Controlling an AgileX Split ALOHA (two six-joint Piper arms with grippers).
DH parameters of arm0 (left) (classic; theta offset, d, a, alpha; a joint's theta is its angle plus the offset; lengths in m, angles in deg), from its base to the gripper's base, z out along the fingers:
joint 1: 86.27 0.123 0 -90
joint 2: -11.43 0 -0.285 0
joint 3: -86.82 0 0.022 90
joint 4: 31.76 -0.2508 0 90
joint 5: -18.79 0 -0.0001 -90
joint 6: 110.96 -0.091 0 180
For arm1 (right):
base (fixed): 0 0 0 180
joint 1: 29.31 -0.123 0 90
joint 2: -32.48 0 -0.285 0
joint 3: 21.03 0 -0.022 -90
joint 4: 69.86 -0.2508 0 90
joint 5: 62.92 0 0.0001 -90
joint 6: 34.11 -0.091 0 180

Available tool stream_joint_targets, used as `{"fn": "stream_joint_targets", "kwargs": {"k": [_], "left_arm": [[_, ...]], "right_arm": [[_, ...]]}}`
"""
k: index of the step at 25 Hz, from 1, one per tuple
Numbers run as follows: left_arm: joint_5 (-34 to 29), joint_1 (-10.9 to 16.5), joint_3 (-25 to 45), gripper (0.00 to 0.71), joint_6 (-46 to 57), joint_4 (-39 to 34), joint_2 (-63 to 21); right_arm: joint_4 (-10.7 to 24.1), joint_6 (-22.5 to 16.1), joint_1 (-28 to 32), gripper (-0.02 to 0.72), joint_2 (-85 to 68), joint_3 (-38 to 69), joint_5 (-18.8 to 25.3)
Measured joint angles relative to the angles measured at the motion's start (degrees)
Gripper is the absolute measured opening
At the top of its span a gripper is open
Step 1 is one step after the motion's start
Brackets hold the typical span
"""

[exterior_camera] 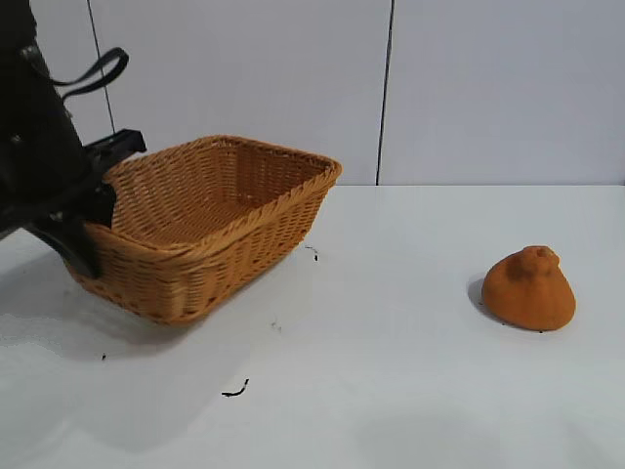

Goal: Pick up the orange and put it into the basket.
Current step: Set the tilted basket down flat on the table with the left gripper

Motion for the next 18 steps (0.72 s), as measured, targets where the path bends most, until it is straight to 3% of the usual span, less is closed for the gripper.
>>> {"fn": "stream_joint_targets", "kwargs": {"k": [4,10,18], "left_arm": [[-6.2,1.9,-7.3,0.090,-17.9,4.9,4.9],[-13.0,2.0,-15.2,0.090,-35.6,5.1,10.0],[-14.5,2.0,-16.1,0.090,-40.1,4.8,13.4]], "right_arm": [[0.0,0.0,0.0,0.649,0.0,0.0,0.0],[0.0,0.0,0.0,0.649,0.0,0.0,0.0],[0.0,0.0,0.0,0.649,0.0,0.0,0.0]]}}
